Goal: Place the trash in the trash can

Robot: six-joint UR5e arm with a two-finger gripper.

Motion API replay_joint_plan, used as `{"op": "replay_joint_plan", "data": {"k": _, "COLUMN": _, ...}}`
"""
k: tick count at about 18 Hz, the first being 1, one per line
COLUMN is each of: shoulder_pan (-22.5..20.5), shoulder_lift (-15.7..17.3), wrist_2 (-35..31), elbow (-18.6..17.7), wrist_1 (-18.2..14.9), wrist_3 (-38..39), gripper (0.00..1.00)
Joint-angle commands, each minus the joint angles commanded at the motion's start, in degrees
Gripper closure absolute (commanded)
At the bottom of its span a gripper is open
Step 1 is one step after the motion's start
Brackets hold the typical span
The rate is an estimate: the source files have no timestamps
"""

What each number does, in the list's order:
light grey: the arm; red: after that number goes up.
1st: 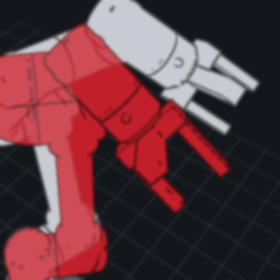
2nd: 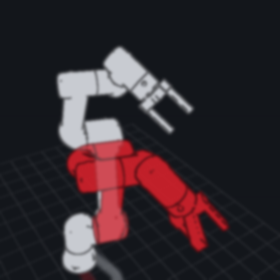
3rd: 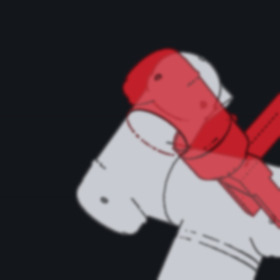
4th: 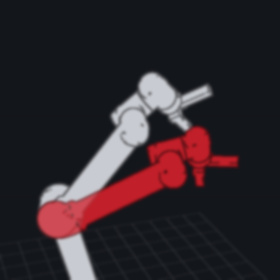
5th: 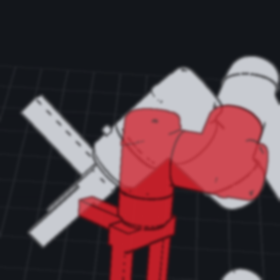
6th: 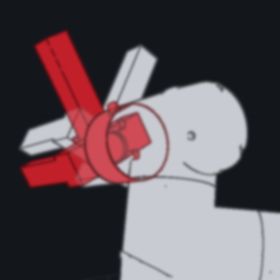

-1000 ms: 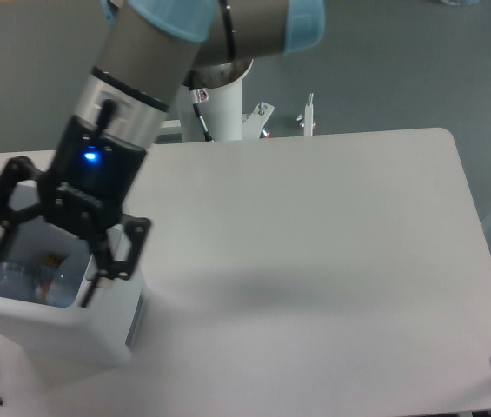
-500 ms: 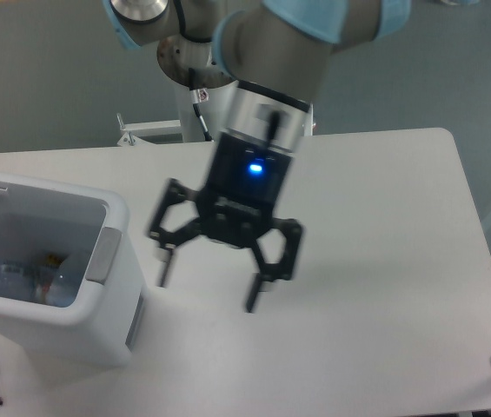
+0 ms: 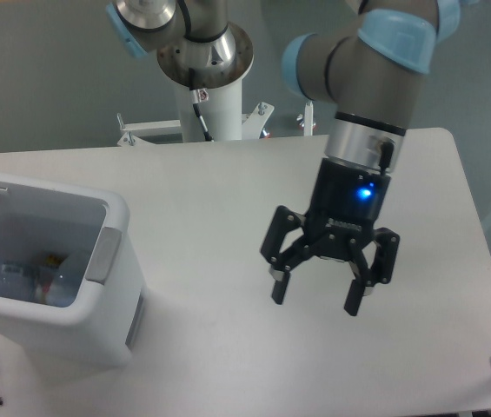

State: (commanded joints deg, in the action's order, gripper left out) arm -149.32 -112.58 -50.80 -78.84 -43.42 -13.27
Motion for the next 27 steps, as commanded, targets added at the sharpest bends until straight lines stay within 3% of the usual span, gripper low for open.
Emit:
{"op": "replay_joint_plan", "data": {"k": 10, "shoulder_pan": -3.6, "shoulder_lift": -1.4, "wrist_2": -0.6, "elbow": -3.3, "wrist_1": -0.3, "wrist_3": -11.5, "gripper": 0.0}}
{"op": "replay_joint_plan", "data": {"k": 14, "shoulder_pan": -6.4, "shoulder_lift": -1.1, "wrist_2": -1.1, "elbow": -4.9, "wrist_1": -0.5, "wrist_3": -22.8, "gripper": 0.0}}
{"op": "replay_joint_plan", "data": {"k": 20, "shoulder_pan": -4.7, "shoulder_lift": -0.1, "wrist_2": -20.4, "elbow": -6.1, "wrist_1": -5.8, "wrist_3": -40.7, "gripper": 0.0}}
{"op": "replay_joint_plan", "data": {"k": 24, "shoulder_pan": -3.4, "shoulder_lift": -0.4, "wrist_2": -27.8, "elbow": -6.1, "wrist_1": -6.7, "wrist_3": -49.3, "gripper": 0.0}}
{"op": "replay_joint_plan", "data": {"k": 27, "shoulder_pan": -2.6, "shoulder_lift": -0.5, "wrist_2": -30.6, "elbow": -5.7, "wrist_1": -9.3, "wrist_3": -53.7, "gripper": 0.0}}
